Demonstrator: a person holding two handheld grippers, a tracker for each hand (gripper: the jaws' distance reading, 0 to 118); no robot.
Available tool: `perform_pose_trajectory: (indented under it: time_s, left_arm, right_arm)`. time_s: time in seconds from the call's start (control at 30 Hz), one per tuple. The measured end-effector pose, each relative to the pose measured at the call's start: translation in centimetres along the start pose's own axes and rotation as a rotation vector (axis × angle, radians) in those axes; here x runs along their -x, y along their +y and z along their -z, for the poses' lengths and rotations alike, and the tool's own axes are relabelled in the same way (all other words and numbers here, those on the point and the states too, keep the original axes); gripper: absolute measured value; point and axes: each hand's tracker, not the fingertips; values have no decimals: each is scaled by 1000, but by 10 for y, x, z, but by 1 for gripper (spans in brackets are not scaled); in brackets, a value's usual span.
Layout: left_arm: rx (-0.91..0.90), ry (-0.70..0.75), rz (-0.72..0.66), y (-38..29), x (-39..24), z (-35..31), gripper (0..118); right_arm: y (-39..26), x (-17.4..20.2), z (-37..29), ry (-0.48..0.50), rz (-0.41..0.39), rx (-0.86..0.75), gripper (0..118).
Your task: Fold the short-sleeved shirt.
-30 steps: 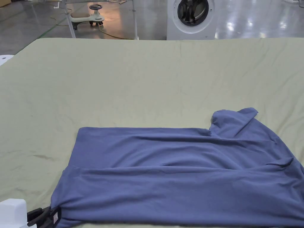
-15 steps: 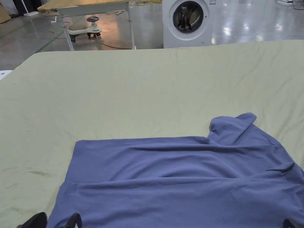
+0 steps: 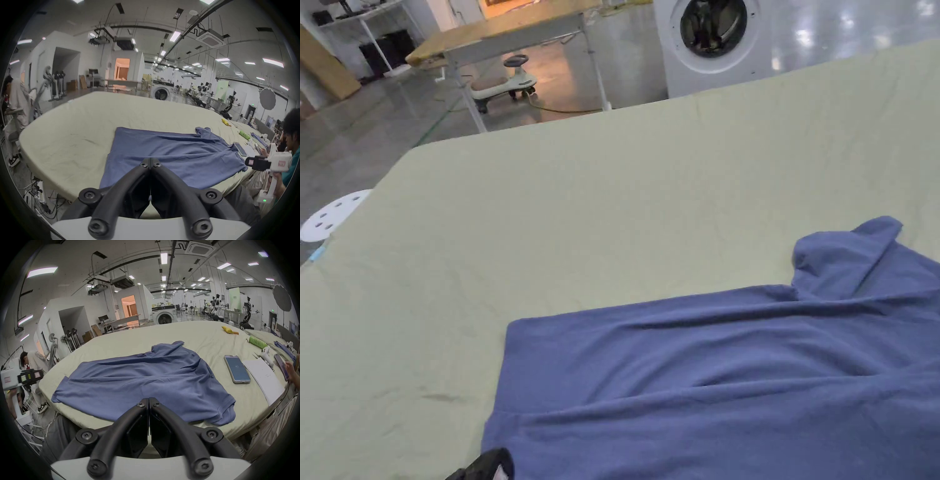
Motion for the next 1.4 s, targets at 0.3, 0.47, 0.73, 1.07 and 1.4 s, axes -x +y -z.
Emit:
perform_pose_trajectory:
  time_s: [0.3, 0.47, 0.73, 1.07, 1.4]
  left_arm:
    - [313, 144, 10, 88, 67, 219, 67]
    - [377, 227, -133, 93, 95, 279, 62]
    - [425, 264, -24, 88, 88, 302, 15]
    - [533, 288, 144, 85, 70, 317, 2]
    - [530, 265, 158, 83, 63, 308, 2]
  right_arm:
    - [-6, -30, 0, -24, 79, 44, 0]
    - [-10, -51, -5, -83, 95, 90, 0]
    - [-2, -66, -8, -121, 89, 106, 0]
    - [148, -79, 105, -55, -57, 125, 84]
    - [192, -124, 285, -355, -168, 530, 69]
